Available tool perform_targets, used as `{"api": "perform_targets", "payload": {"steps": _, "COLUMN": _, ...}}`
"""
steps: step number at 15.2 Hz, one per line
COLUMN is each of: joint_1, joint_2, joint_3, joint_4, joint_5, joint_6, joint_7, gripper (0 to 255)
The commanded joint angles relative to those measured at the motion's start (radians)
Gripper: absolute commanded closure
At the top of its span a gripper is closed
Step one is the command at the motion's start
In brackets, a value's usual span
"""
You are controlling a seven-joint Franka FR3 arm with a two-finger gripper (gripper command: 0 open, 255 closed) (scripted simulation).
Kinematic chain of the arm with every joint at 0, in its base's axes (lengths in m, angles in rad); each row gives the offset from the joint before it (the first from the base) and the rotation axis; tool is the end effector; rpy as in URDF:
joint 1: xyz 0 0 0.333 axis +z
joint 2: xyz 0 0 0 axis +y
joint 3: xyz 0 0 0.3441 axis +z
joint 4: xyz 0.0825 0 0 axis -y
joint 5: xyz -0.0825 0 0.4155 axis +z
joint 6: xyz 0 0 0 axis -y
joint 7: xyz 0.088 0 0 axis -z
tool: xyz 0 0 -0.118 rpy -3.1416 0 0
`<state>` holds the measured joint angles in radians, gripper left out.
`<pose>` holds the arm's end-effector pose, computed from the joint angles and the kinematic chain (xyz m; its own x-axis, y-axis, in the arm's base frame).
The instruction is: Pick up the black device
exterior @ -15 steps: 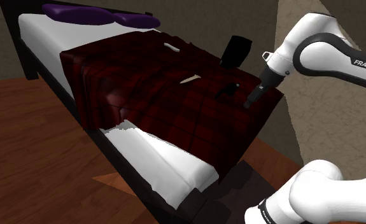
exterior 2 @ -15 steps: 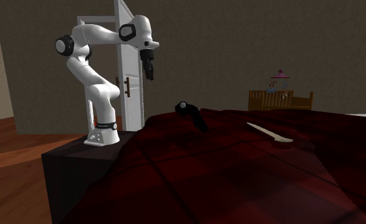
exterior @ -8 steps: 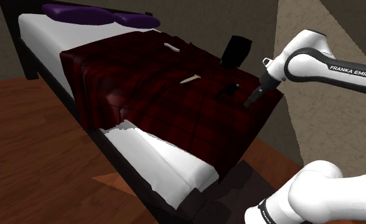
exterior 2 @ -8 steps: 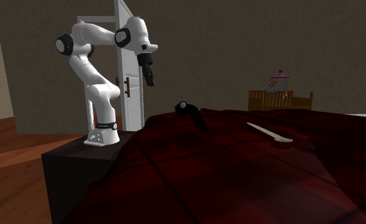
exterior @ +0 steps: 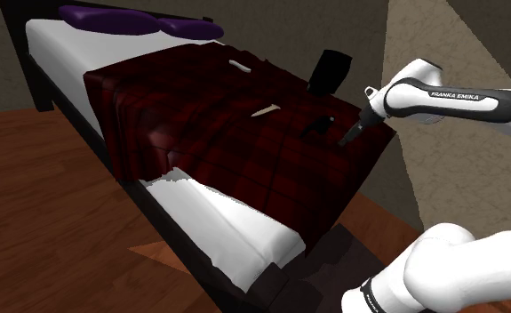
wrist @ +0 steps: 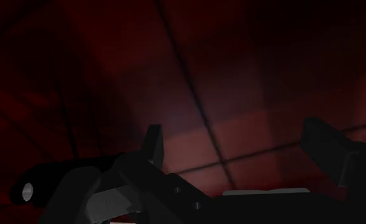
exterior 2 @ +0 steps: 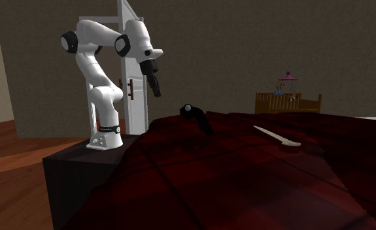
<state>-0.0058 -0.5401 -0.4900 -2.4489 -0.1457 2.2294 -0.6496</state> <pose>0.3827 -0.2293 0.4968 0.9253 0.2530 0.2825 0.2409 -0.9675 0.0774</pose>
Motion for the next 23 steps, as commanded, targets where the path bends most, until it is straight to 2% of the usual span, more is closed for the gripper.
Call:
{"api": "perform_targets", "payload": {"steps": 1, "joint_1": 0.022, "joint_2": 0.061, "joint_3": -0.067, "joint_4": 0.028, "joint_5": 0.025, "joint_6": 0.057, "joint_7": -0.077, "gripper": 0}}
{"api": "perform_targets", "payload": {"steps": 4, "joint_1": 0.076, "joint_2": 0.159, "joint_3": -0.169, "joint_4": 0.083, "joint_5": 0.097, "joint_6": 0.128, "joint_7": -0.198, "gripper": 0}}
{"api": "perform_targets", "payload": {"steps": 7, "joint_1": 0.15, "joint_2": 0.272, "joint_3": -0.285, "joint_4": 0.154, "joint_5": 0.218, "joint_6": 0.181, "joint_7": -0.346, "gripper": 0}}
{"api": "perform_targets", "payload": {"steps": 10, "joint_1": 0.232, "joint_2": 0.413, "joint_3": -0.409, "joint_4": 0.243, "joint_5": 0.414, "joint_6": 0.201, "joint_7": -0.539, "gripper": 0}}
{"api": "perform_targets", "payload": {"steps": 12, "joint_1": 0.265, "joint_2": 0.537, "joint_3": -0.477, "joint_4": 0.318, "joint_5": 0.597, "joint_6": 0.181, "joint_7": -0.695, "gripper": 0}}
{"api": "perform_targets", "payload": {"steps": 13, "joint_1": 0.258, "joint_2": 0.579, "joint_3": -0.484, "joint_4": 0.344, "joint_5": 0.658, "joint_6": 0.168, "joint_7": -0.744, "gripper": 0}}
{"api": "perform_targets", "payload": {"steps": 20, "joint_1": 0.223, "joint_2": 0.655, "joint_3": -0.452, "joint_4": 0.312, "joint_5": 0.788, "joint_6": 0.215, "joint_7": -0.851, "gripper": 0}}
{"api": "perform_targets", "payload": {"steps": 22, "joint_1": 0.22, "joint_2": 0.661, "joint_3": -0.449, "joint_4": 0.31, "joint_5": 0.799, "joint_6": 0.218, "joint_7": -0.86, "gripper": 0}}
{"api": "perform_targets", "payload": {"steps": 23, "joint_1": 0.22, "joint_2": 0.661, "joint_3": -0.449, "joint_4": 0.31, "joint_5": 0.8, "joint_6": 0.218, "joint_7": -0.86, "gripper": 255}}
